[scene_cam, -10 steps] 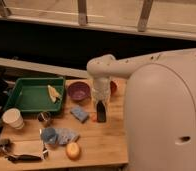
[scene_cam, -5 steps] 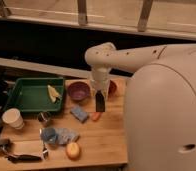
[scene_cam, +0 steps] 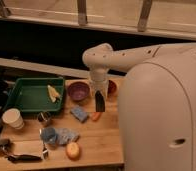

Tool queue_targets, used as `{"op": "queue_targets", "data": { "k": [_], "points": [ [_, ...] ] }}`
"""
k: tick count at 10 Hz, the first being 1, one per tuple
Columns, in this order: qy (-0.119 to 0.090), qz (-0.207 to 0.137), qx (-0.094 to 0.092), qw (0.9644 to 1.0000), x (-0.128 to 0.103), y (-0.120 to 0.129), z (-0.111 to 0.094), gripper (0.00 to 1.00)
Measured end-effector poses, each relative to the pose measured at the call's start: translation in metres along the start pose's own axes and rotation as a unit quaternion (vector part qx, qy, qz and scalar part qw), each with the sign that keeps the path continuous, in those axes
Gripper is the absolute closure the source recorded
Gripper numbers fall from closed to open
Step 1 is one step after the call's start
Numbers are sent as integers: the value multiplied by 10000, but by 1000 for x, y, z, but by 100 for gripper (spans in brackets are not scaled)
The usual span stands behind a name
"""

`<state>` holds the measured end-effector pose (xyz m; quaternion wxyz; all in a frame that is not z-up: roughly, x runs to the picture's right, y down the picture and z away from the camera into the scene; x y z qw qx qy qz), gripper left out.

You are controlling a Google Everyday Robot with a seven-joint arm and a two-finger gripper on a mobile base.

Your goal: Wipe purple bowl with eraser

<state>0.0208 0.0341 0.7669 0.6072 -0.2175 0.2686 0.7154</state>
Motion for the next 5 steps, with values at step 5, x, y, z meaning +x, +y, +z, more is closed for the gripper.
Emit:
{"op": "queue_targets", "data": {
  "k": [5],
  "points": [
    [-550, -702, 44, 9960, -44, 107, -12, 100]
  ]
}}
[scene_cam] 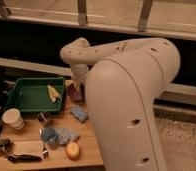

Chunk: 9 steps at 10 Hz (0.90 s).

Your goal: Wipe purple bowl with eraser

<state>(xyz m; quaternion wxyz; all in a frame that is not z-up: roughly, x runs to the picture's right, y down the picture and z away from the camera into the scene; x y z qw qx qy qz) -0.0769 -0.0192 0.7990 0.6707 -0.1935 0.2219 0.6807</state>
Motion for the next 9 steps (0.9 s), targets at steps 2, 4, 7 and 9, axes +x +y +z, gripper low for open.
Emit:
{"op": "queue_targets", "data": {
  "k": [2, 4, 7, 9],
  "points": [
    [-170, -270, -90, 9995, -19, 35, -5, 100],
    [-371, -602, -337, 9969, -40, 79, -19, 100],
    [-472, -735, -527, 9948, -50, 95, -30, 100],
    [-458, -734, -536, 9948, -49, 96, -30, 100]
  ]
}}
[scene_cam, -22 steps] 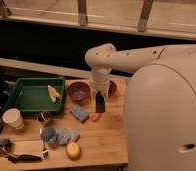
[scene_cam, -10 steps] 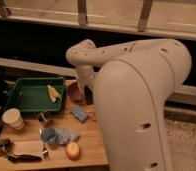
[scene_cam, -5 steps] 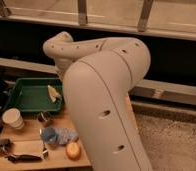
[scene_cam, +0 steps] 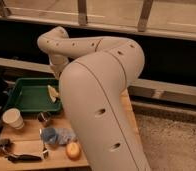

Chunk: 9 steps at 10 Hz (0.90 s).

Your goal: Wipe purple bowl with eraser

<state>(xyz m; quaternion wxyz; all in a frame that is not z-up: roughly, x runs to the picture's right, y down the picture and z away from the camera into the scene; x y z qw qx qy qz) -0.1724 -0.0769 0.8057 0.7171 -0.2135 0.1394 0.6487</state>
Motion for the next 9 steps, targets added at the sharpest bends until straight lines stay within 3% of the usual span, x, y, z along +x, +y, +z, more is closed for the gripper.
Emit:
{"op": "queue_targets", "data": {
  "k": [2, 4, 7, 9],
  "points": [
    [35, 181, -165, 9997, 2, -11, 3, 100],
    [-8, 497, -522, 9974, 11, -41, -1, 100],
    [-138, 839, -1134, 9899, 19, -83, -5, 100],
    [-186, 894, -1546, 9838, 17, -84, 1, 100]
  ]
}}
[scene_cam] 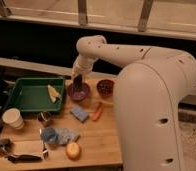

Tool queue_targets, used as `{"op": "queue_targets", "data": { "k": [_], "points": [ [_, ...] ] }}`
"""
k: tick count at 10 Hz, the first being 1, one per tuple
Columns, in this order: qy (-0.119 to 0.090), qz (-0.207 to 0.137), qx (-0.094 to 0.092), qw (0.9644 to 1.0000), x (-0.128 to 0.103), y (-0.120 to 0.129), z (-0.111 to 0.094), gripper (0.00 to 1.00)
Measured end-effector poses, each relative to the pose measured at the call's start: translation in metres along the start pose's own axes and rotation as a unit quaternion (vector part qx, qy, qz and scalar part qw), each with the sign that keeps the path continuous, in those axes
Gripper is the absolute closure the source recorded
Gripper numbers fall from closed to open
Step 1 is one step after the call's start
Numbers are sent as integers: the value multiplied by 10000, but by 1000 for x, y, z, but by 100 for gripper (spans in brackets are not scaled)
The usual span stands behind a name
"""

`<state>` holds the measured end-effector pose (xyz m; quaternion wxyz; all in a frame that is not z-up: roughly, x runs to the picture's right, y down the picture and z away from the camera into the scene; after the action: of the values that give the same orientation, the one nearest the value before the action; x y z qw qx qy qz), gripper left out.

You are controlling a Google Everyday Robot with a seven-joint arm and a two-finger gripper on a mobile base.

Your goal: Wipe purple bowl with eraser

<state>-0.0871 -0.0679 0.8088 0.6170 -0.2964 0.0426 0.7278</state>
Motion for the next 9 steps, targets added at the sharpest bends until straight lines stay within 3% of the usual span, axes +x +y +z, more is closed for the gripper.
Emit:
{"op": "queue_targets", "data": {
  "k": [2, 3, 6, 9],
  "points": [
    [-131, 93, -378, 9992, -7, -2, 7, 100],
    [-179, 98, -483, 9986, -10, 0, 10, 100],
    [-225, 187, -660, 9974, -16, 2, 20, 100],
    [-222, 182, -666, 9974, -16, 5, 21, 100]
  ]
}}
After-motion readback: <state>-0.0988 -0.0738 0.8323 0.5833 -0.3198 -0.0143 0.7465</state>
